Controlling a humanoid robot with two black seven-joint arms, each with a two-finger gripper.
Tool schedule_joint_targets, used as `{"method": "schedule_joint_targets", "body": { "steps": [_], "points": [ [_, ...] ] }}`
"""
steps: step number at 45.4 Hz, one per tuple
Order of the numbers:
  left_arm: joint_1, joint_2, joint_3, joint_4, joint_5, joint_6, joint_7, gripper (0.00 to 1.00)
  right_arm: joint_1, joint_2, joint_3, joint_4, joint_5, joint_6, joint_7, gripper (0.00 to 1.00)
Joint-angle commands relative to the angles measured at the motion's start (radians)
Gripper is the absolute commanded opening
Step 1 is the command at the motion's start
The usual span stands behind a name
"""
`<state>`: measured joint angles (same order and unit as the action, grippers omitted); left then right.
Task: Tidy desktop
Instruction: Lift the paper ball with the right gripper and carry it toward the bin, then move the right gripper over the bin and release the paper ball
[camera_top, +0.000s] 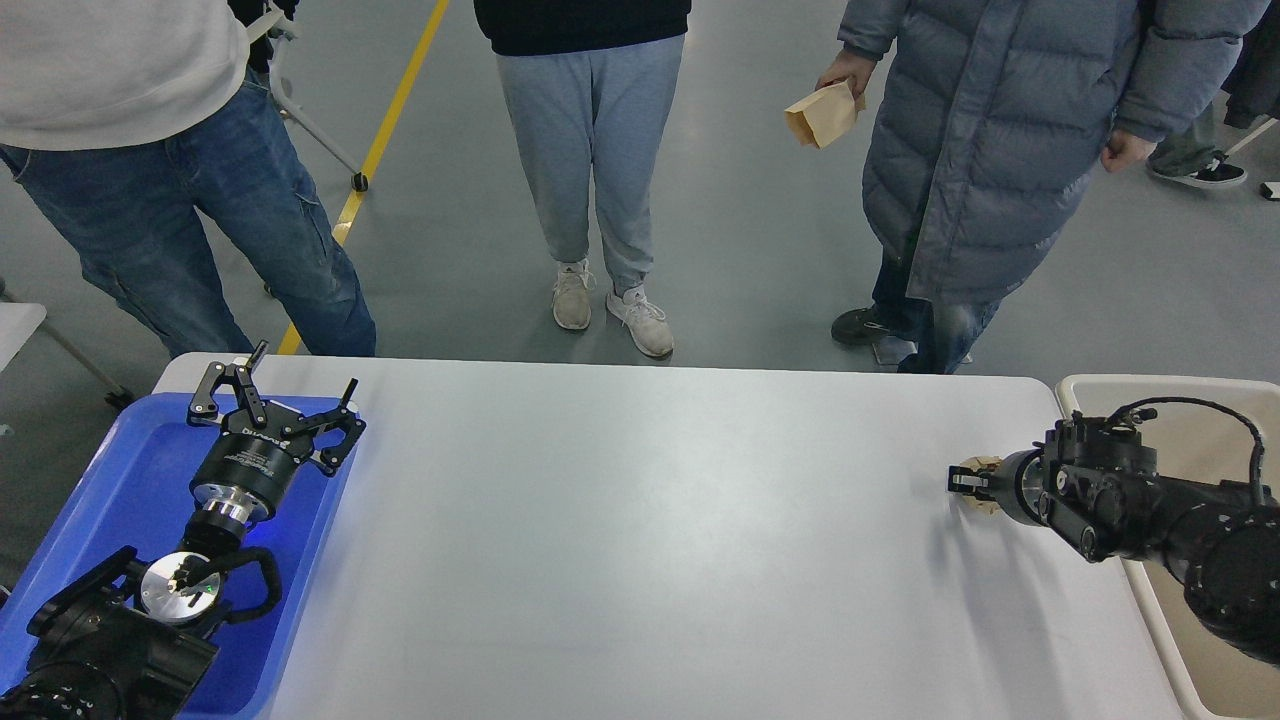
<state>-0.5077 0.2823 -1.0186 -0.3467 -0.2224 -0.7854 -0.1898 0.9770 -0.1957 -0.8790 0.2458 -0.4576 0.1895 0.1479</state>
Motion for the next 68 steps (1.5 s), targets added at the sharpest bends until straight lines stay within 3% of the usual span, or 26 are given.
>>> {"method": "schedule_joint_targets", "body": {
  "steps": [1,8,25,35,50,68],
  "points": [
    [0.0,0.001,0.0,0.0,0.0,0.0,0.0,1.0,-0.011,-0.004,-0.001,0.001,-0.003,-0.004,0.001,0.18],
    [0.0,0.0,0.0,0.0,0.0,0.0,0.0,1.0,-0.011,-0.004,-0.001,0.001,-0.003,-0.002,0.002,0.0],
    [0.0,0.0,0.0,0.0,0.0,0.0,0.0,1.0,0.02,-0.027,-0.012,0.049,-0.006,0.002,0.036,0.0],
    [0.0,0.0,0.0,0.0,0.0,0.0,0.0,1.0,0.193,-0.16,-0.014,0.265,-0.019,0.005,0.036,0.0],
    [0.0,0.0,0.0,0.0,0.0,0.0,0.0,1.0,0.468,-0.361,-0.014,0.421,-0.139,0.237,0.035,0.0],
    [0.0,0.0,0.0,0.0,0.0,0.0,0.0,1.0,0.735,-0.482,-0.032,0.575,-0.228,0.439,0.033,0.0]
  ]
}}
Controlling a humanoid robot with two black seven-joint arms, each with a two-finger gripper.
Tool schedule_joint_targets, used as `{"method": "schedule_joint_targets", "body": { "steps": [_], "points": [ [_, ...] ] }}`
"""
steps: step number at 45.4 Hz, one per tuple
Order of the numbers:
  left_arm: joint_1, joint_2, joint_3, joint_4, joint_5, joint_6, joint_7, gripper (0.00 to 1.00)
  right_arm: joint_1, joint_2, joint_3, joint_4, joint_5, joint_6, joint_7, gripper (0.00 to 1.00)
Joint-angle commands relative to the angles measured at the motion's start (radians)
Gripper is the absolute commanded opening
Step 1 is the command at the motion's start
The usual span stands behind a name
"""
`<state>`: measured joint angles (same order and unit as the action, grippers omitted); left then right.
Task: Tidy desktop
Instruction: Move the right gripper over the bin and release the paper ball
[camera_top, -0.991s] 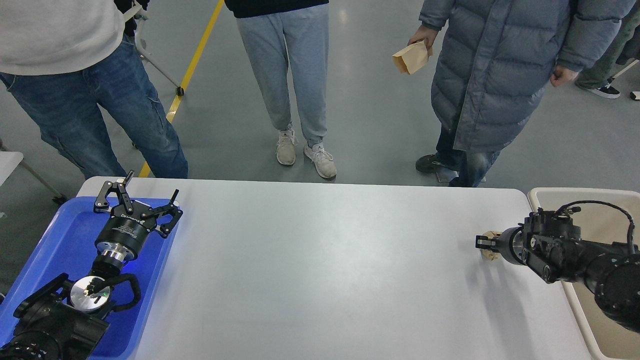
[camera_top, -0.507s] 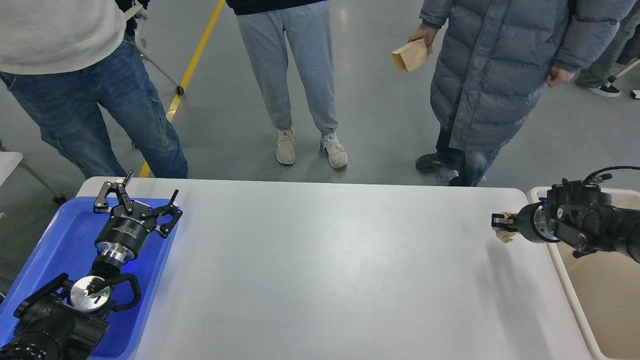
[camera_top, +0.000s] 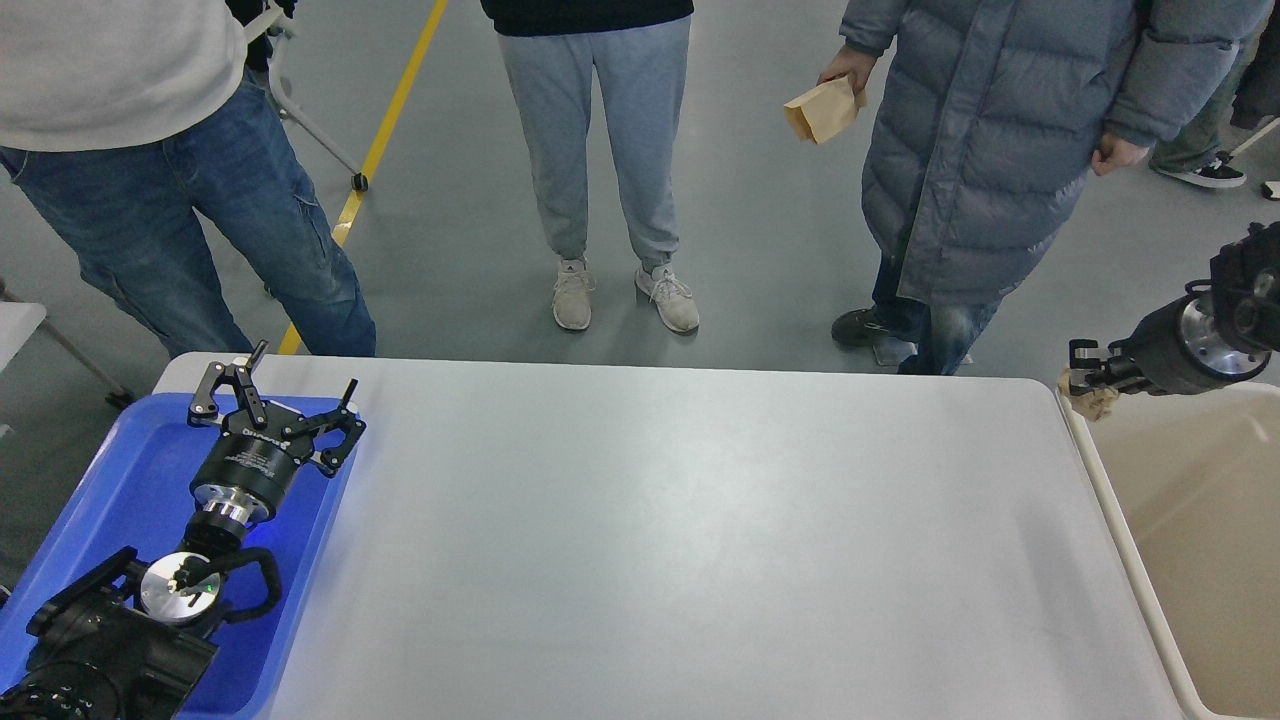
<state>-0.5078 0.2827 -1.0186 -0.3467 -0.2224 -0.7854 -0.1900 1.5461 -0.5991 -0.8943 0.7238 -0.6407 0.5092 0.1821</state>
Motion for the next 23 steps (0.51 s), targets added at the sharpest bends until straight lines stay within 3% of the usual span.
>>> {"method": "schedule_joint_targets", "body": {
  "steps": [1,16,23],
  "points": [
    [0.0,0.0,0.0,0.0,0.0,0.0,0.0,1.0,0.183,-0.082,-0.021,0.104,-0.045,0.13,-0.001,0.0],
    [0.0,0.0,0.0,0.0,0.0,0.0,0.0,1.0,0.416,-0.145,-0.072,0.183,-0.045,0.267,-0.001,0.0],
    [0.0,0.0,0.0,0.0,0.0,0.0,0.0,1.0,0.509,-0.165,-0.106,0.229,-0.045,0.276,-0.001,0.0]
  ]
}}
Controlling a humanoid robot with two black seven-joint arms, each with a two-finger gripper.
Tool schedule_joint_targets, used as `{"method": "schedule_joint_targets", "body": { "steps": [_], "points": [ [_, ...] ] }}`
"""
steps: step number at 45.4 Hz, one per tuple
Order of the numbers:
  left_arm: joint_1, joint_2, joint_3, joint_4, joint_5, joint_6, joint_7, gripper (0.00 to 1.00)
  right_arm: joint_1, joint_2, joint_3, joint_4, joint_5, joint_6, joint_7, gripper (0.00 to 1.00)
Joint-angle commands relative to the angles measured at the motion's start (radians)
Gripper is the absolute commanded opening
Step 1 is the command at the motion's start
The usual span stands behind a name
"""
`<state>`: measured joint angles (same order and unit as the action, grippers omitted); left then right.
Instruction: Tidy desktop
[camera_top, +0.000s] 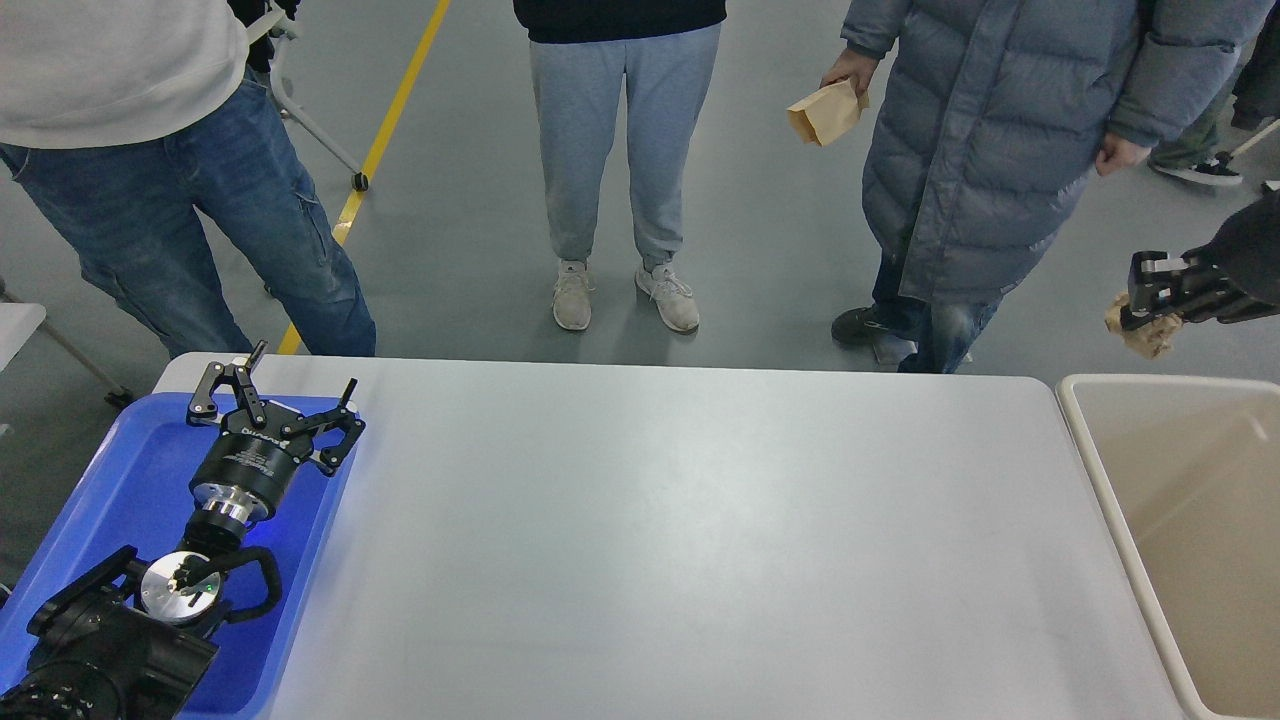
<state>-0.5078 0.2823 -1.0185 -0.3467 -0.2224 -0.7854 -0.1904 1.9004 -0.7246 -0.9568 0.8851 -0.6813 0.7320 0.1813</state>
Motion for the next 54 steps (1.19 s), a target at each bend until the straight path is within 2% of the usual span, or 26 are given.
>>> {"method": "schedule_joint_targets", "body": {
  "steps": [1,8,24,42,54],
  "points": [
    [0.0,0.0,0.0,0.0,0.0,0.0,0.0,1.0,0.167,-0.042,-0.048,0.077,-0.004,0.053,0.0,0.0],
    [0.0,0.0,0.0,0.0,0.0,0.0,0.0,1.0,0.278,-0.05,-0.079,0.115,-0.003,0.053,0.0,0.0],
    [0.0,0.0,0.0,0.0,0.0,0.0,0.0,1.0,0.404,-0.055,-0.082,0.123,-0.004,0.053,-0.002,0.0],
    [0.0,0.0,0.0,0.0,0.0,0.0,0.0,1.0,0.411,-0.059,-0.117,0.124,-0.026,0.053,-0.002,0.0],
    [0.0,0.0,0.0,0.0,0.0,0.0,0.0,1.0,0.365,-0.13,-0.174,0.074,-0.098,0.053,0.0,0.0]
  ]
}}
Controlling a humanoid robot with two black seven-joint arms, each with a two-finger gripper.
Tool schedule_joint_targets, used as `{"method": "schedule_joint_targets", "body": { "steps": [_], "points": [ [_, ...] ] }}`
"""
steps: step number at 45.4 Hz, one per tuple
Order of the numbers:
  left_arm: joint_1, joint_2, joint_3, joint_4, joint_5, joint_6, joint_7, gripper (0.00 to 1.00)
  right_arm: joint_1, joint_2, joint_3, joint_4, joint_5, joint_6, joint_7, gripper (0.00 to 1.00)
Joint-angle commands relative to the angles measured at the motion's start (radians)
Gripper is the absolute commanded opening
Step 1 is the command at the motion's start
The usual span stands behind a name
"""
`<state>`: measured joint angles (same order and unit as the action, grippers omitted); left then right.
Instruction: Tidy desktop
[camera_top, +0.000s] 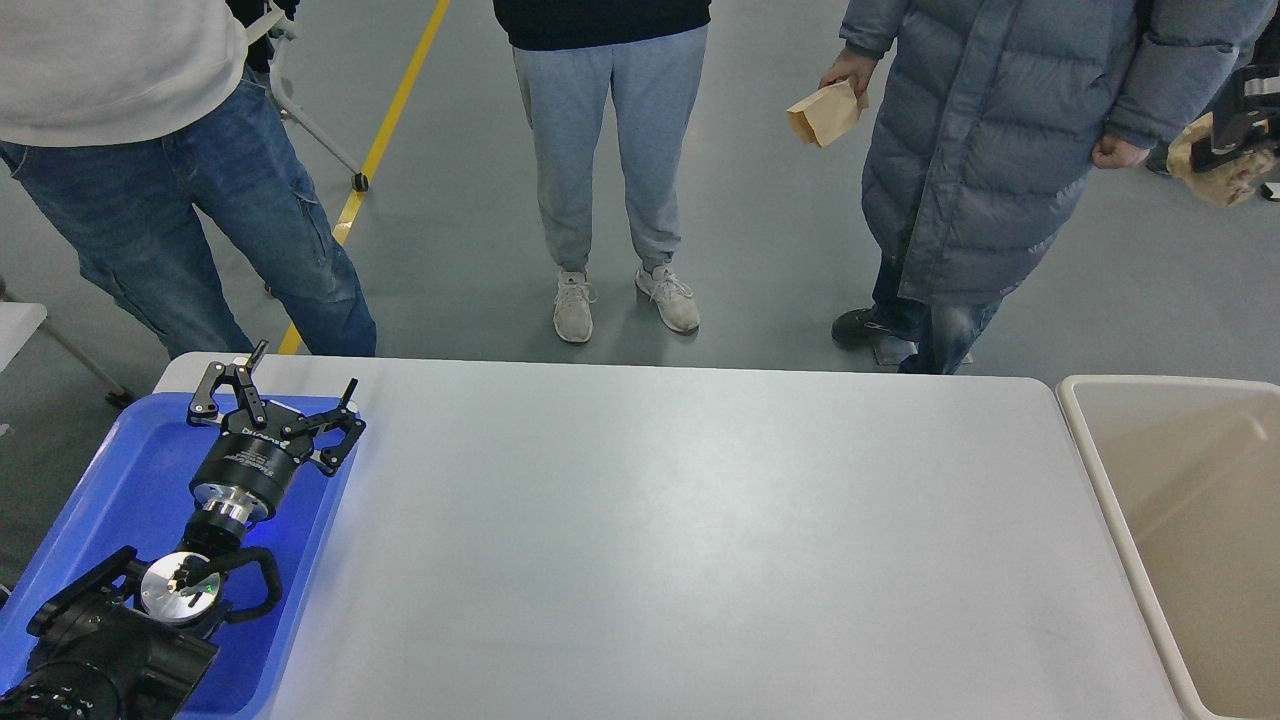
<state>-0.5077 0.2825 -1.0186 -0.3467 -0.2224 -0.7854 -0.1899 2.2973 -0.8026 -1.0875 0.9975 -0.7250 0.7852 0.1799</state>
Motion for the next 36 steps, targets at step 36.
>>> {"method": "schedule_joint_targets", "body": {
  "steps": [36],
  "points": [
    [0.0,0.0,0.0,0.0,0.0,0.0,0.0,1.0,-0.758,-0.237,0.185,-0.375,-0.067,-0.041,0.004,0.0]
  ]
}}
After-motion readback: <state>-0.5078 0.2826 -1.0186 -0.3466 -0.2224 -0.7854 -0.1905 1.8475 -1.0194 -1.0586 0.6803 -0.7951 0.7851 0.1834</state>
